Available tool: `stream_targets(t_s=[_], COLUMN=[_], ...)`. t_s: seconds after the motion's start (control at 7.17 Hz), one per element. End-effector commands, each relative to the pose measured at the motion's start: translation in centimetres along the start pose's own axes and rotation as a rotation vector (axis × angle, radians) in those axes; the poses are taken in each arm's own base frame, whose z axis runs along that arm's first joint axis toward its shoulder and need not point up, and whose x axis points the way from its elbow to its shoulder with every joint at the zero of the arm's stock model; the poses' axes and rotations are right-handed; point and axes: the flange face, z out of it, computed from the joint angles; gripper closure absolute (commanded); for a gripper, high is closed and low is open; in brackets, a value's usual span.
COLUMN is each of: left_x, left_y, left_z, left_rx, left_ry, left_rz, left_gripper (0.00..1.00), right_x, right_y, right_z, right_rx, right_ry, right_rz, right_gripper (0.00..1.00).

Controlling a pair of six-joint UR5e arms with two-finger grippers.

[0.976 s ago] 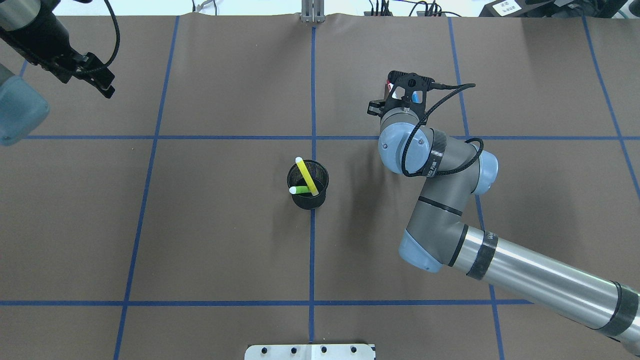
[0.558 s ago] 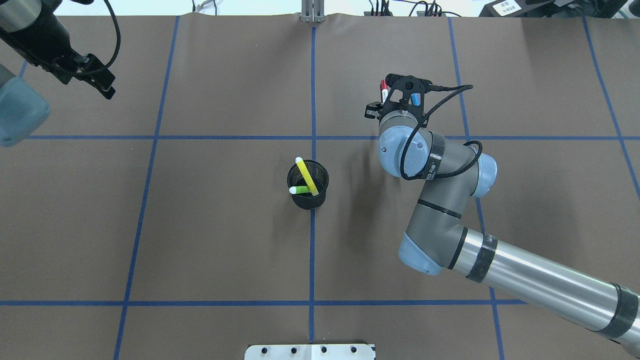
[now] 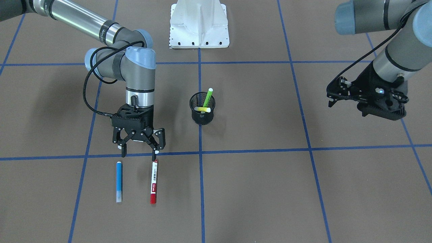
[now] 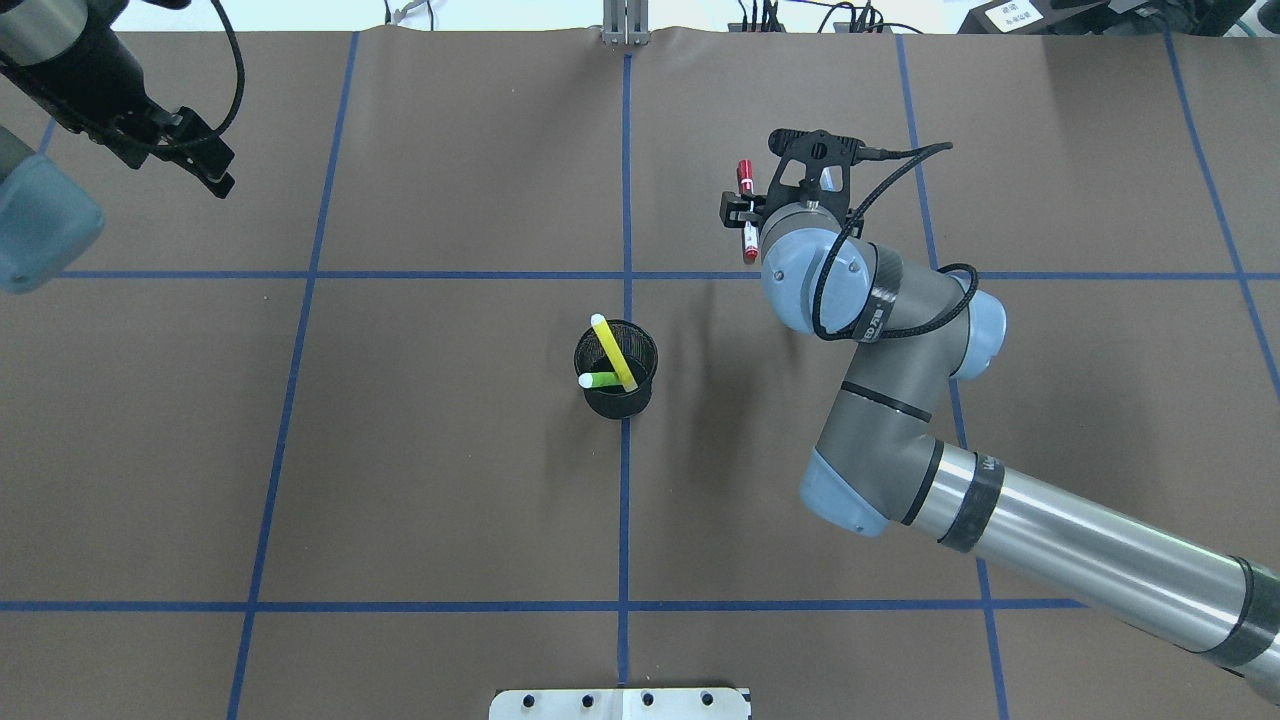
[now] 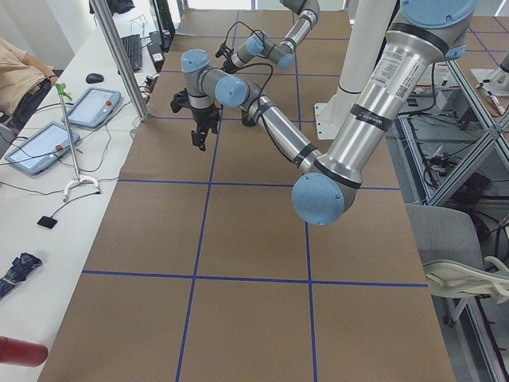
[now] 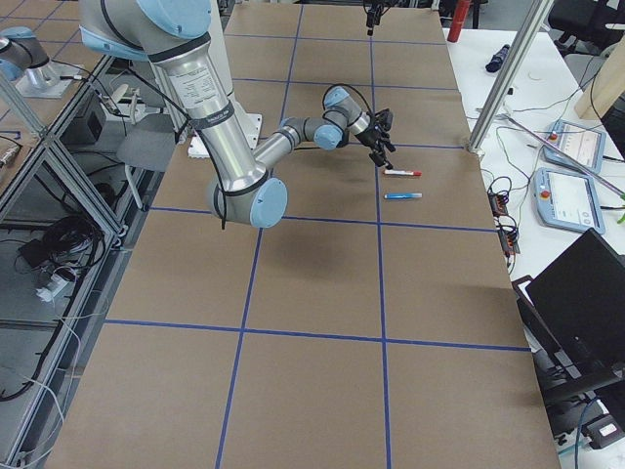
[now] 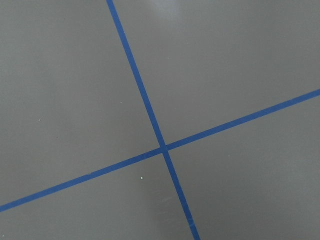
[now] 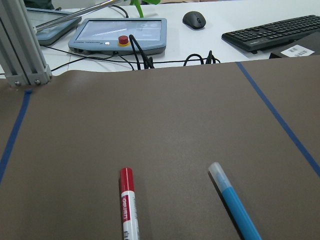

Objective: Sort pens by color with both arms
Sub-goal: 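Carry the red-capped marker beside the blue marker and release it, then withdraw the right gripper while the left gripper moves to the pen cup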

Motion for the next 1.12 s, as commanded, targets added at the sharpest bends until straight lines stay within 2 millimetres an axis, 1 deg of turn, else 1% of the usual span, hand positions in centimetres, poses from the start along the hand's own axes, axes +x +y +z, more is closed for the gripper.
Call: stream_targets(t_s=[0.0, 0.14, 0.28, 0.42, 0.56, 0.7, 0.84, 0.98], left_x=[2.6, 4.7, 8.3, 11.1, 13.2, 16.2, 19.3, 21.4], left_y=[-0.3, -0.2, -0.4, -0.4, -0.7, -0.8, -1.8, -1.6], left_z=[0.8, 1.7, 2.4, 3.0, 3.0, 4.4, 5.5, 6.3], left_rx=[0.006, 0.022, 0.022, 0.01, 0.028, -0.001, -0.024, -0.051], left_ry=[0.018, 0.041, 0.065, 0.08, 0.066, 0.075, 0.082, 0.084], left_rz=[-0.053, -0.095, -0.157, -0.191, -0.184, -0.144, -0.12, -0.107], left_gripper=[0.01, 0.01, 0.01, 0.01, 0.01, 0.01, 0.01, 0.02], right_x=[1.6, 3.2, 4.3, 5.8, 7.4, 8.3, 10.5, 12.7], right_y=[-5.3, -7.7, -9.8, -11.9, -13.7, -15.1, -17.5, -19.9], right_z=[-1.1, -0.8, -0.9, -0.9, -0.8, -0.9, -0.9, -1.3], right_rx=[-0.13, -0.205, -0.254, -0.302, -0.367, -0.421, -0.473, -0.526], right_ry=[-0.062, -0.079, -0.098, -0.113, -0.111, -0.096, -0.103, -0.12], right_rz=[0.01, 0.023, 0.032, 0.053, 0.082, 0.062, 0.029, 0.013], right_gripper=[0.01, 0.01, 0.01, 0.01, 0.01, 0.01, 0.01, 0.01])
